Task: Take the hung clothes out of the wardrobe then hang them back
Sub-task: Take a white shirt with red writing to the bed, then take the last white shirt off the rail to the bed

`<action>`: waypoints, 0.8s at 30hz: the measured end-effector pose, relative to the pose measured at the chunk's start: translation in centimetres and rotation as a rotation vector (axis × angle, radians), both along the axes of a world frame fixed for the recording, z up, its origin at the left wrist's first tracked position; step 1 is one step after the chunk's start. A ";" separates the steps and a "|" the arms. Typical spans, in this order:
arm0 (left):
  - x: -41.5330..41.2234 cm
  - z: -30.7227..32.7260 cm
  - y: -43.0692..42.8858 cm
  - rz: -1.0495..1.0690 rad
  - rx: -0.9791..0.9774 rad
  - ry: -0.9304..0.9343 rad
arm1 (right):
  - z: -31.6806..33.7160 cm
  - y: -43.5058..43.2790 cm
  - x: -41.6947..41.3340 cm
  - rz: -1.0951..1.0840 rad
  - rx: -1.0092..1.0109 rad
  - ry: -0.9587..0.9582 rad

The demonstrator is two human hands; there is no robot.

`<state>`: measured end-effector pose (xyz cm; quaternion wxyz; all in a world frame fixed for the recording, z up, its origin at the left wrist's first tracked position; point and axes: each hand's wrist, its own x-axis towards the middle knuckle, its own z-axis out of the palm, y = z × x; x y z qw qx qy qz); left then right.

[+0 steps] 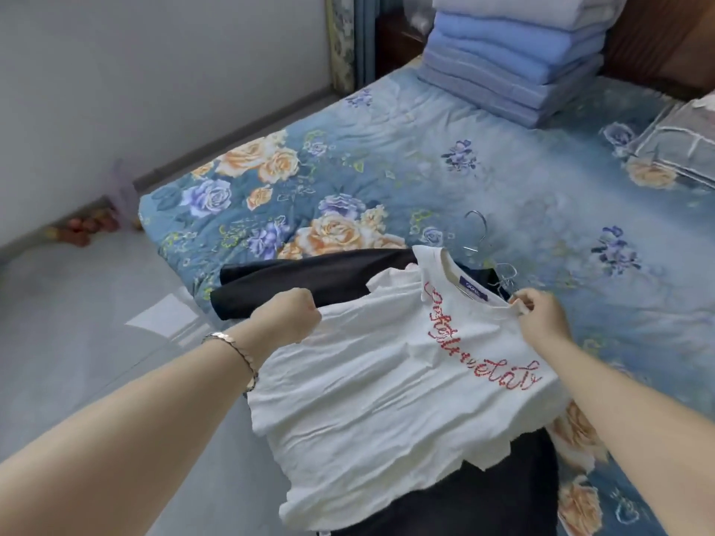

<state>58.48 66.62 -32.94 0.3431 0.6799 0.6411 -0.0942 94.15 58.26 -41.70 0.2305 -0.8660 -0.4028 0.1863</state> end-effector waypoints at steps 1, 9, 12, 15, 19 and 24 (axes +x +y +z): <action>0.9 -0.7 0.6 0.012 -0.010 0.003 | -1.1 0.7 1.1 -0.002 -0.036 -0.015; 4.4 -5.6 3.0 0.094 -0.030 0.051 | -4.8 6.2 7.0 -0.180 -0.083 -0.091; 4.7 -6.6 3.6 0.114 -0.023 0.060 | -5.6 6.7 7.6 -0.141 -0.187 -0.191; 4.7 -7.0 3.6 0.141 -0.030 0.057 | -6.0 7.3 6.4 -0.081 -0.316 -0.296; 3.7 -6.9 2.5 0.196 -0.055 0.048 | -5.8 8.3 1.6 0.334 -0.527 -0.350; -0.3 -4.9 0.1 0.287 -0.053 0.073 | -2.5 9.0 -8.0 0.844 -0.686 -0.182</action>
